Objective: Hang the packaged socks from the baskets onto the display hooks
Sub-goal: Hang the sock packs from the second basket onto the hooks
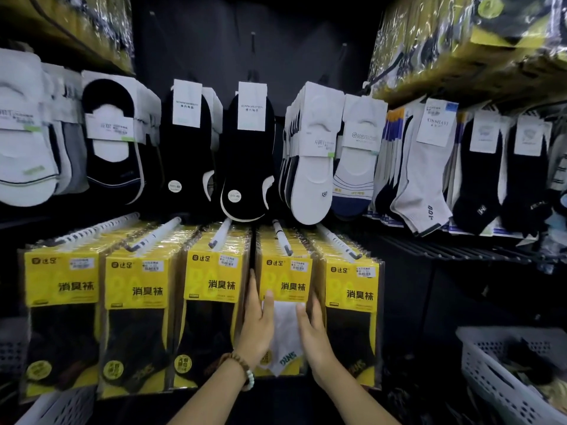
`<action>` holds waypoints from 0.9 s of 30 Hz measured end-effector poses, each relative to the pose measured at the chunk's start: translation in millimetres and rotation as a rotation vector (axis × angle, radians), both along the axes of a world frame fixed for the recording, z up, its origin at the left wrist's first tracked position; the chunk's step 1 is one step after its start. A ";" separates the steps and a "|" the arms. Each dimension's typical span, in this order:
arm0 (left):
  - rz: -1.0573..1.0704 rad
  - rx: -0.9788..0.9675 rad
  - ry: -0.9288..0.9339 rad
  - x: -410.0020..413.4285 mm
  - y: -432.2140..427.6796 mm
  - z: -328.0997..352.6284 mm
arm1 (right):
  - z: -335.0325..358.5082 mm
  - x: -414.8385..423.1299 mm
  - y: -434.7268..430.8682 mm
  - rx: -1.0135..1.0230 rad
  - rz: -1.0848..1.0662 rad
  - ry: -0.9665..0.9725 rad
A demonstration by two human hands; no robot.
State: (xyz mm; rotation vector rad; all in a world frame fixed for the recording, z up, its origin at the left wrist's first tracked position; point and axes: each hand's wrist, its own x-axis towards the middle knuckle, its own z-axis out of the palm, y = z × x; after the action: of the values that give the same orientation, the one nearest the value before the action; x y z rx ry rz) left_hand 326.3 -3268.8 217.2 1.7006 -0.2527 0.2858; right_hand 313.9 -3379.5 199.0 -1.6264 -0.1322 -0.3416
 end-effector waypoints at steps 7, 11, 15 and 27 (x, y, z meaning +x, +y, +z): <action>-0.002 -0.051 -0.106 0.4 -3.9 -8.6 | -13.1 3.2 3.6 0.031 0.029 -0.075; 0.002 -0.061 -0.129 0.3 -5.4 -10.9 | -18.9 3.5 -1.1 0.033 0.006 -0.115; 0.023 -0.055 -0.100 0.8 -5.2 -16.1 | -24.9 6.1 -3.3 0.048 -0.021 -0.090; 0.026 0.037 -0.259 -61.6 13.8 19.0 | 7.5 -36.8 0.7 -0.108 -0.087 -0.123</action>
State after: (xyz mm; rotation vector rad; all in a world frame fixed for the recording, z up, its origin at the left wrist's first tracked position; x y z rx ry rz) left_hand 264.7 -3255.0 236.2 1.7031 -0.4292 0.5253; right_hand 277.1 -3378.8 206.4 -1.7210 -0.1757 -0.5088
